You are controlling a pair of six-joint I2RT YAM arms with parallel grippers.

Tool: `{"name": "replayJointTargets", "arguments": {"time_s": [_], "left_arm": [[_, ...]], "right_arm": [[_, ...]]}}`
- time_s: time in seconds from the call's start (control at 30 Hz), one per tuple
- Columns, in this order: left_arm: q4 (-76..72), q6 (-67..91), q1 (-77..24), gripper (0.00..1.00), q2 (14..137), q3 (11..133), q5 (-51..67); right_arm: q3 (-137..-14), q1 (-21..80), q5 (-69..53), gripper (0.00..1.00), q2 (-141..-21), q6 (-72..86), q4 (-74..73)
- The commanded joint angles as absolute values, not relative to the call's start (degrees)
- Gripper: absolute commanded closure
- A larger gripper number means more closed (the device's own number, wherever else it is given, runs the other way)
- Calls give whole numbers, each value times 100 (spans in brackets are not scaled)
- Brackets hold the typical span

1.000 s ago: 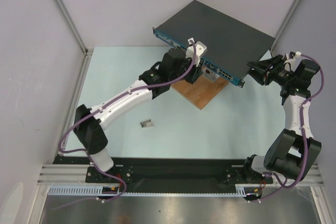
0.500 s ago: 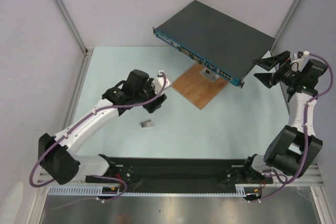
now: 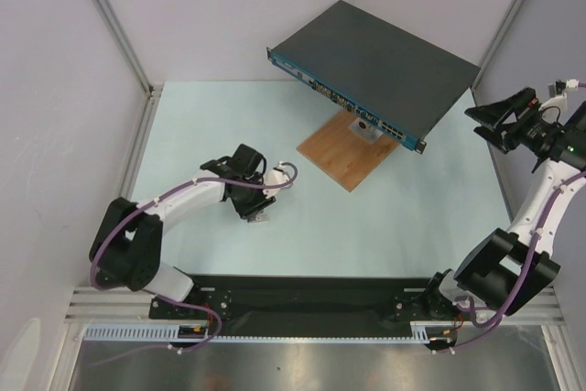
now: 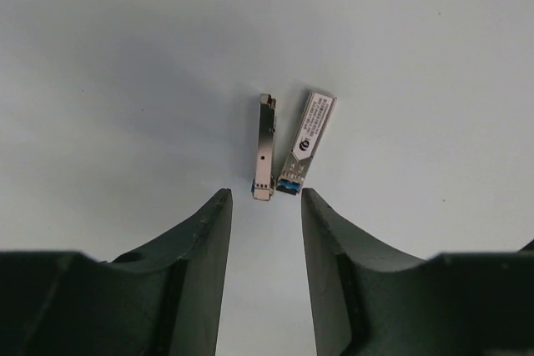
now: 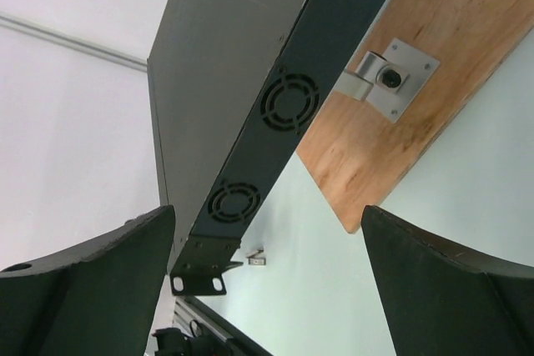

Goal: Insert the plug into the switch port

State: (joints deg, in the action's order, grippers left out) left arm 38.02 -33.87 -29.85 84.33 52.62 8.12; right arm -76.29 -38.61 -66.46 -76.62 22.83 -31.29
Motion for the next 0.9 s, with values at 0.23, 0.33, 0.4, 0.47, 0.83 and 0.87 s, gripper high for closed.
{"name": "replayJointTargets", "arguments": {"time_s": [0.23,0.33,0.4,0.47,0.83,0.87], "left_arm": [[2708,-3463,-2839,63,9149,5291,580],[2707,-3533,-2769,67,9290,5282,606],[2690,-3568,-2742,67,9316,5256,606],[2654,-3612,-2664,67,9308,5203,615],[2971,-4348,-2338,43,8711,5282,1204],[2945,-4429,-2338,39,8658,5265,1195]], "right_arm": [[-8095,-3894,-6811,0,-7304,1476,-3911],[-8095,-3885,-6855,0,-7251,1573,-3850],[-8086,-3885,-6838,0,-7225,1565,-3823],[-8077,-3858,-6803,0,-7198,1564,-3806],[-8104,-3621,-6803,0,-7128,1643,-3604],[-8104,-3604,-6803,0,-7119,1644,-3586]]}}
